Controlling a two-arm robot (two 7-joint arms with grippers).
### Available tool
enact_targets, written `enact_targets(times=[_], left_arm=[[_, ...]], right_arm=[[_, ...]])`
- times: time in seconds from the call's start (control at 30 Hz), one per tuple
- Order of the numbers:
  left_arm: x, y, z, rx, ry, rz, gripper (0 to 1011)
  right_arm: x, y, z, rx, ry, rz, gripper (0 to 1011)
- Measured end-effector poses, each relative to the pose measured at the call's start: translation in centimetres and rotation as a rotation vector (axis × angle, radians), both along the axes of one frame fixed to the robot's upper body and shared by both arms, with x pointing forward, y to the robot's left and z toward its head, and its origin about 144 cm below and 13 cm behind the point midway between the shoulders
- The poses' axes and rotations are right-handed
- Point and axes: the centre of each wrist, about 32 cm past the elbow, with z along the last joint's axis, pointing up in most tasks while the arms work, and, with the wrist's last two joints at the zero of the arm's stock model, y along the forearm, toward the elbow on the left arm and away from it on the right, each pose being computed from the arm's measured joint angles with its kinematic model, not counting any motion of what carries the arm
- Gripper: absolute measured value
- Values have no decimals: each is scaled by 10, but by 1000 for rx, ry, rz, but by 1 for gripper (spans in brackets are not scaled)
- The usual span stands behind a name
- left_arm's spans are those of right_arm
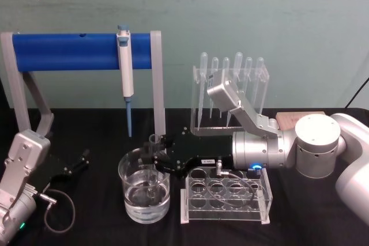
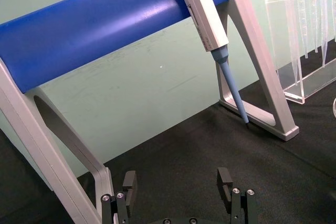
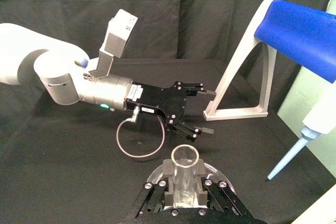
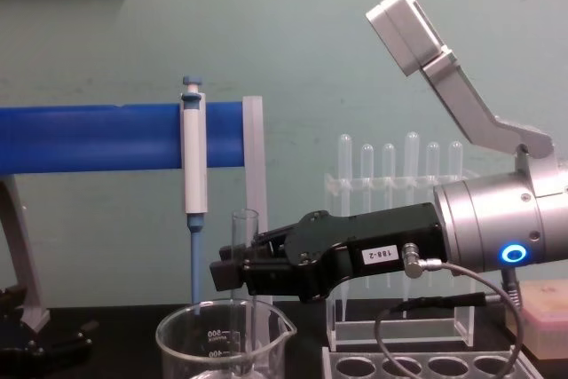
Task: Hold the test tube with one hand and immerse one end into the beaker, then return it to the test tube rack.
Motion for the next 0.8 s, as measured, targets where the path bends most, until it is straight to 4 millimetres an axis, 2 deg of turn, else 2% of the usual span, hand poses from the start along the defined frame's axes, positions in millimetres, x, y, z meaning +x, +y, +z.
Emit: enact_targets(times=[0.8], left_arm=[[0,0,0,0,0,0,1000]], right_arm=[[0,0,0,0,0,0,226]])
